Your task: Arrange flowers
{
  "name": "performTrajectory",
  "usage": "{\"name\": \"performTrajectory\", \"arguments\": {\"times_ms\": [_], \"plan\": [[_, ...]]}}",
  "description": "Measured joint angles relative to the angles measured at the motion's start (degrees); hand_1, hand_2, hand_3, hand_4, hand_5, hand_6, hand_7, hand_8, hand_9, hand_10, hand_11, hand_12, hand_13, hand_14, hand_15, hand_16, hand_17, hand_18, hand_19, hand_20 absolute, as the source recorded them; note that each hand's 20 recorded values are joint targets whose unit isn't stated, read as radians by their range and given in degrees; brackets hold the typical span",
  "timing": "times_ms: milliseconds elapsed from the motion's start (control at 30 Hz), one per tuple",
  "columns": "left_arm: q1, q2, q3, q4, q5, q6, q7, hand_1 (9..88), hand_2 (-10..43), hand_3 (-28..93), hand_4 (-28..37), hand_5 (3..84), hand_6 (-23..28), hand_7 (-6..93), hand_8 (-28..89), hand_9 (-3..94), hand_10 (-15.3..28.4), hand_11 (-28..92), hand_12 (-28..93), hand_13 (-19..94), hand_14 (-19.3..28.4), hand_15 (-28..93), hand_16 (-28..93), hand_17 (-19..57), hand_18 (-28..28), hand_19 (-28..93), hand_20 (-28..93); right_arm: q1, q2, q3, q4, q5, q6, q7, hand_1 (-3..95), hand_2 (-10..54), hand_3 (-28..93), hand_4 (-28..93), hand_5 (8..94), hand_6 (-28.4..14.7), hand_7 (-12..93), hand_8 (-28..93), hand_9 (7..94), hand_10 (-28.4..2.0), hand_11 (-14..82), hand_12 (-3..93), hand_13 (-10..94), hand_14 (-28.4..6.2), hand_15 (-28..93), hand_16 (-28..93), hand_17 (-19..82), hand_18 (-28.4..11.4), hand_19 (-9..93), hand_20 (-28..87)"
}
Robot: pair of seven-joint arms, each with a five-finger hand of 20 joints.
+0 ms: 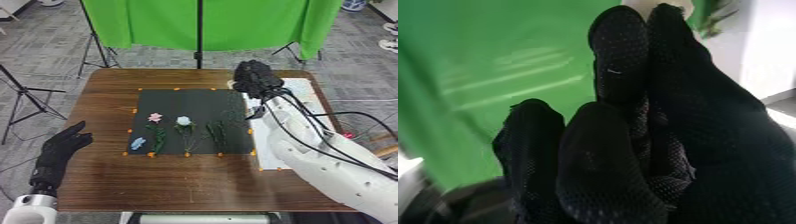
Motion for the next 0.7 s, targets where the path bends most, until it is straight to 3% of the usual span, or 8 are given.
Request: {"name": "performTrajectory", "arguments": {"times_ms": [267,700], "plan": [[-0.4,0.12,0.0,0.07,0.07,-0.86,-0.4,30.7,9.8,69,-13.2,40.0,6.3,9.4,-6,44.4,14.6,20,9,37,17.8,18,-3,6.5,12.5,16,14,2.6,-4.1,-6.0,-0.2,3.6,-8.7,-1.5,58.8,-9.5,57,-16,81.1,0.3,22,9,90.8,-9.3,29.7,38.4,94,-0.5,66,36,69,-14.4,93,66],[-0.5,0.05,-0.03,0.18,0.14,-1.33,-0.49,30.5,9.5,69,-13.1,38.7,6.1,8.8,-6,44.3,14.7,20,9,37,18.0,18,-3,6.4,12.5,16,14,2.4,-4.7,-8.7,0.1,3.8,-8.5,-3.4,57.4,-9.5,57,-16,80.1,0.2,22,9,89.7,-9.3,29.6,38.6,93,-0.8,66,37,68,-14.6,93,66]]}}
